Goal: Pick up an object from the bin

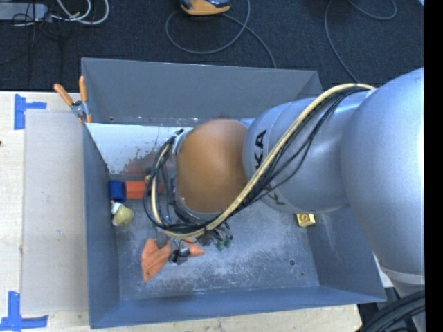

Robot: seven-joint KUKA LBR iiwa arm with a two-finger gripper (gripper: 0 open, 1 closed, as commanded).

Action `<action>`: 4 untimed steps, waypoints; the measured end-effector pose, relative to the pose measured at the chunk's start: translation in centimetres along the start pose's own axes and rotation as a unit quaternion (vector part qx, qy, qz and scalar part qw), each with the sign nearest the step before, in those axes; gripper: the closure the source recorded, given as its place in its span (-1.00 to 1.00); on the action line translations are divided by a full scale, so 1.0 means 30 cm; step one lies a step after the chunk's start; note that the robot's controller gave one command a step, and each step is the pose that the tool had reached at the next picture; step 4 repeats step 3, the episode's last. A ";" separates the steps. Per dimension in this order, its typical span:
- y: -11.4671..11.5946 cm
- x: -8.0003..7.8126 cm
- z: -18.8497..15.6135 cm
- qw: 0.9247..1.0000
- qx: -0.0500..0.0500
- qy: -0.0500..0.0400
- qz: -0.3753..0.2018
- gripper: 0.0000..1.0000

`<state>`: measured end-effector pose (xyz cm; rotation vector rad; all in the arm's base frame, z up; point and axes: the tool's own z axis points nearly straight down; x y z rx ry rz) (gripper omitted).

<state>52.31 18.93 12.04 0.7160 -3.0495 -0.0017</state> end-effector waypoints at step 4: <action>-0.055 -0.041 0.066 1.000 0.001 -0.007 -0.007 1.00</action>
Offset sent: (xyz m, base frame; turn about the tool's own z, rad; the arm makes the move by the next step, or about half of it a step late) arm -0.0182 -0.0067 0.0304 -0.1235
